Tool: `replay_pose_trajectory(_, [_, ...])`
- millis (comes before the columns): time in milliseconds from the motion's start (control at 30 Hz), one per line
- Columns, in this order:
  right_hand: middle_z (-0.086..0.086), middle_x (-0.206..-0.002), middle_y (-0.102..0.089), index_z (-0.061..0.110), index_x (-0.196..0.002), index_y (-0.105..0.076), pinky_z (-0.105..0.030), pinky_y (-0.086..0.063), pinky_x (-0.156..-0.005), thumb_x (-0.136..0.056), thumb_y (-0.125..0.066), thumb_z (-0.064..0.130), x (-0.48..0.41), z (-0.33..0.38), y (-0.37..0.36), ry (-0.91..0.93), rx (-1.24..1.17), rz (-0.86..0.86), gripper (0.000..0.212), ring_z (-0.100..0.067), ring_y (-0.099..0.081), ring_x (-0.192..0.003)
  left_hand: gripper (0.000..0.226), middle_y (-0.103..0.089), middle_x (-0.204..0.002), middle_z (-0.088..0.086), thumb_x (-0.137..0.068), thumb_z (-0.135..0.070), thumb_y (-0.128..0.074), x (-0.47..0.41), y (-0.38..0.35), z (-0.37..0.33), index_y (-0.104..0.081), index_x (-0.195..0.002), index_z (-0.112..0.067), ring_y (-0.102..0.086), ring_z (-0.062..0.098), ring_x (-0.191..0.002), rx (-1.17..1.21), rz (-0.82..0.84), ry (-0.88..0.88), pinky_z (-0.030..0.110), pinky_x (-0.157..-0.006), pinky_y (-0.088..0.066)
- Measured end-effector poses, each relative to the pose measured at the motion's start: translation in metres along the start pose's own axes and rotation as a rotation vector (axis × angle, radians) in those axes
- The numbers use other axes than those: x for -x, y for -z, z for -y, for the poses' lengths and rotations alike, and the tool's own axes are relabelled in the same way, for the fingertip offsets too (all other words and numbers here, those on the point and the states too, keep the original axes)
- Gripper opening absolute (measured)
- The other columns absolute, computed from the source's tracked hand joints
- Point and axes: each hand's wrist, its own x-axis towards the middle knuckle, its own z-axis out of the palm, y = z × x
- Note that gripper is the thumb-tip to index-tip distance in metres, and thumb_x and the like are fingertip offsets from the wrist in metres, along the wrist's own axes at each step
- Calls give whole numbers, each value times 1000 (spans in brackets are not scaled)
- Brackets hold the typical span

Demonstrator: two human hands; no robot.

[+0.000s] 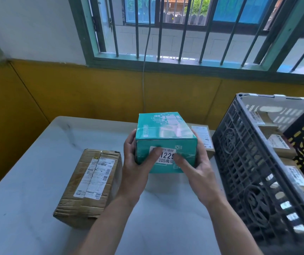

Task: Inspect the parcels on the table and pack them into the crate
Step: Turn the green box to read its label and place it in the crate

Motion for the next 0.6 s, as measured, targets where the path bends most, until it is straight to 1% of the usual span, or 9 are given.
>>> replay_pose_trajectory(67, [10, -117, -73, 36, -144, -44, -19, -58, -78, -80, -82, 23, -1, -1, 0, 13, 1, -50, 75, -7, -70, -107, 74, -64, -132, -10, -83, -28, -70, 2, 2, 0, -37, -146, -49, -63, 8, -119, 0, 22, -11, 26, -86, -59])
replay_pose_trajectory(133, [8, -113, -75, 34, -136, -50, -19, -58, -76, -77, -83, 29, -2, -4, 0, 15, -2, -127, 67, -9, -71, -104, 76, -63, -135, -6, -84, -23, -67, 2, 2, 0, -37, -150, -46, -63, 9, -119, 15, 23, -13, 21, -85, -57])
replay_pose_trajectory(167, [7, -113, -75, 33, -135, -51, -20, -58, -77, -76, -82, 33, -2, -4, 0, 11, 2, -147, 66, -11, -71, -106, 76, -62, -137, -5, -84, -22, -68, 2, 1, -1, -38, -150, -44, -63, 8, -119, 23, 11, -16, 19, -84, -56])
replay_pose_trajectory(233, [8, -113, -75, 29, -137, -50, -20, -58, -79, -81, -81, 36, -2, -4, -1, 12, 12, -130, 65, -12, -71, -107, 74, -61, -140, -5, -86, -24, -76, 2, -1, -4, -40, -148, -42, -64, 7, -119, 37, -15, -28, 18, -82, -57])
replay_pose_trajectory(367, [8, -116, -74, 27, -141, -48, -18, -55, -83, -84, -70, 29, -1, -4, 1, 30, 35, -75, 62, -10, -70, -107, 63, -64, -136, -8, -87, -38, -75, 3, -5, -8, -44, -141, -49, -65, 2, -115, 14, -36, -19, 13, -80, -55])
replay_pose_trajectory(433, [10, -114, -74, 27, -141, -49, -17, -54, -82, -83, -70, 29, -2, -3, 0, 55, 50, -100, 63, -8, -70, -106, 67, -63, -137, -11, -86, -40, -71, 4, -3, -8, -40, -144, -51, -63, 2, -118, -15, -10, -7, 11, -83, -53])
replay_pose_trajectory(500, [12, -112, -75, 28, -141, -47, -17, -54, -81, -81, -71, 31, -2, -3, 0, 56, 50, -130, 64, -7, -70, -106, 75, -61, -138, -12, -83, -38, -68, 5, -3, -7, -34, -148, -52, -59, 5, -124, -47, 29, 6, 14, -88, -54])
replay_pose_trajectory(600, [14, -113, -74, 41, -134, -47, -18, -55, -82, -81, -72, 39, -1, -2, -1, 56, 91, -134, 59, -7, -69, -108, 78, -59, -139, -12, -81, -42, -67, 6, -4, -7, -32, -151, -51, -55, 9, -130, -80, -2, 15, 20, -98, -53])
